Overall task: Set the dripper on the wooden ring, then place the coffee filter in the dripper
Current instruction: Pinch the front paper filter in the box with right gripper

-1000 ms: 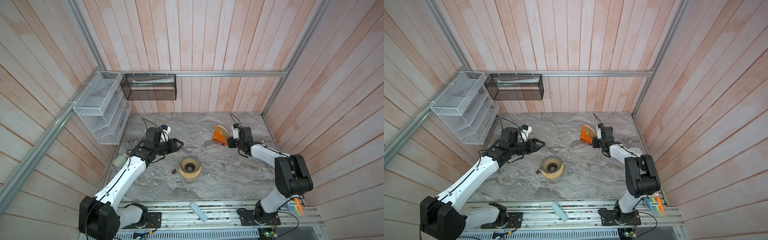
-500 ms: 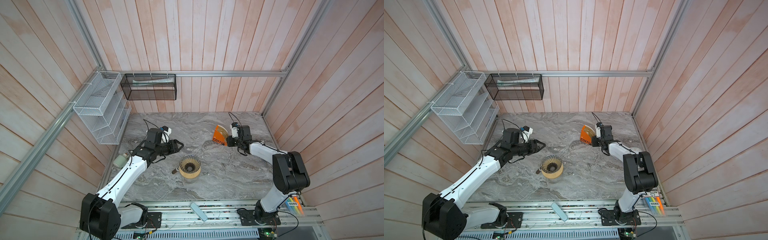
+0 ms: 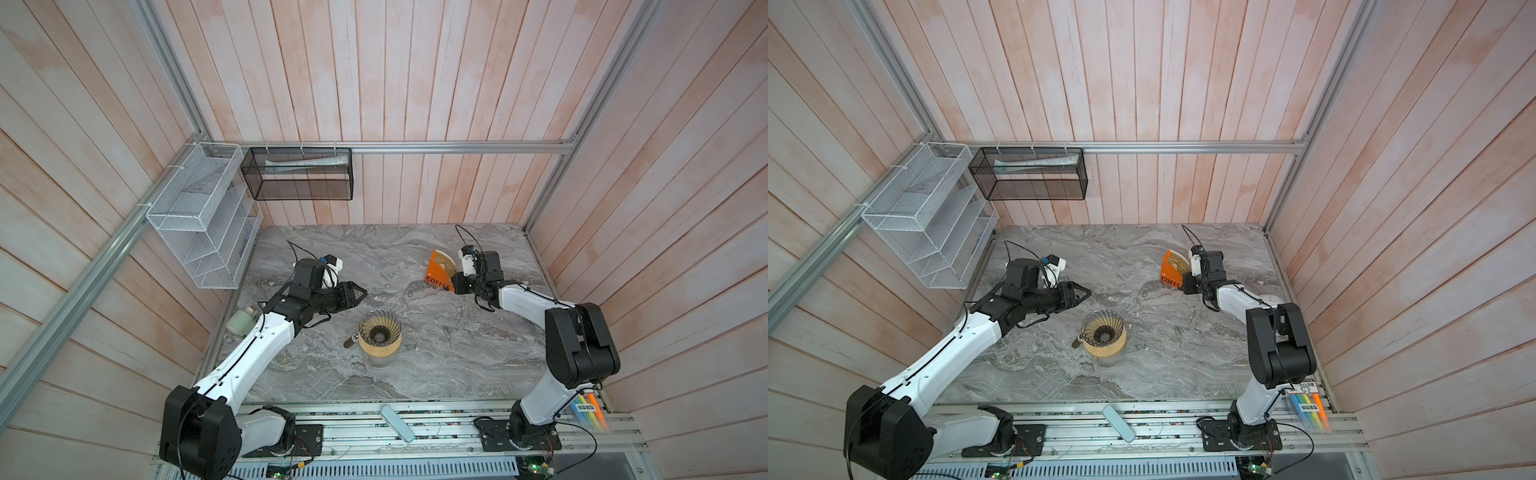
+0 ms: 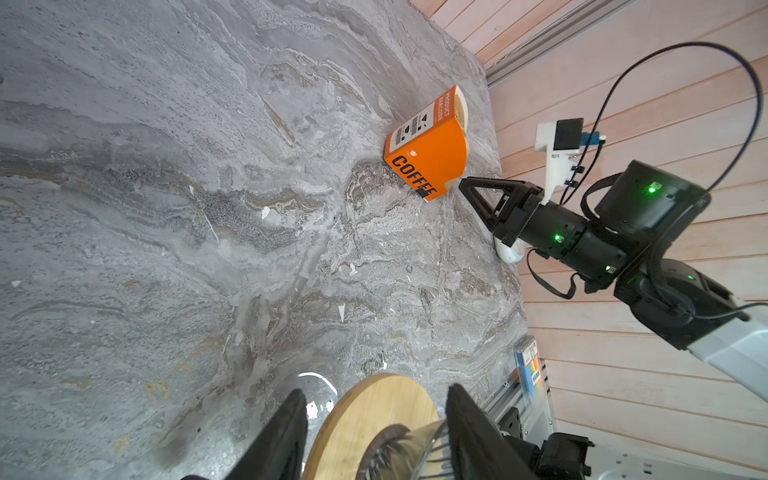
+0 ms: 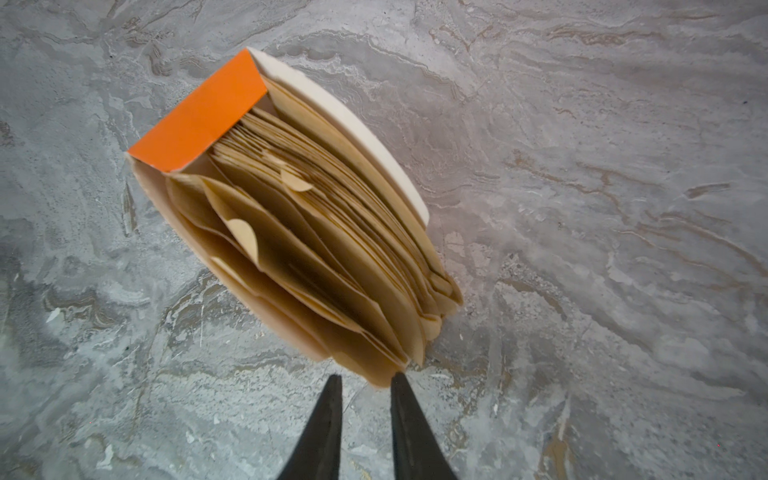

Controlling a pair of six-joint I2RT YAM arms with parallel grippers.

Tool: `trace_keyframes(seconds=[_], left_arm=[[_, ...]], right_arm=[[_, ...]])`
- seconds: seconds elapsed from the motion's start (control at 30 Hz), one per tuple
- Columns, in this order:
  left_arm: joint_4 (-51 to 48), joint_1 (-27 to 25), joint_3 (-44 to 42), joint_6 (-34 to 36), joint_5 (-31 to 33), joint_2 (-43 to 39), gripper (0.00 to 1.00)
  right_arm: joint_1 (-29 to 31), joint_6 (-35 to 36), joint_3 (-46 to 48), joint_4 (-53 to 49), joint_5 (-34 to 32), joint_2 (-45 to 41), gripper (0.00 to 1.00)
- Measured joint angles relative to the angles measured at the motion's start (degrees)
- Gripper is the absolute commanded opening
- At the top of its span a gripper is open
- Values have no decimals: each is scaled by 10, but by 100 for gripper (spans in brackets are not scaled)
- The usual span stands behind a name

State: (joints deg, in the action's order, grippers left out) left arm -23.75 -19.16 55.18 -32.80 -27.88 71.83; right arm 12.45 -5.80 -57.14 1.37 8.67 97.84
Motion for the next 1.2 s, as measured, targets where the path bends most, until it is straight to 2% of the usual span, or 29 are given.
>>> trace_keyframes(seconds=[0.8,1.0,1.2], left_arm=[[2,0,0,0,-2,0,56],[2,0,0,0,-2,0,56],[2,0,0,0,-2,0,56]], right_arm=[[11,20,-35,-13,-14,37,25],[11,27,-35,-14,-13,44,22],[11,30,-35,-14,-13,46,11]])
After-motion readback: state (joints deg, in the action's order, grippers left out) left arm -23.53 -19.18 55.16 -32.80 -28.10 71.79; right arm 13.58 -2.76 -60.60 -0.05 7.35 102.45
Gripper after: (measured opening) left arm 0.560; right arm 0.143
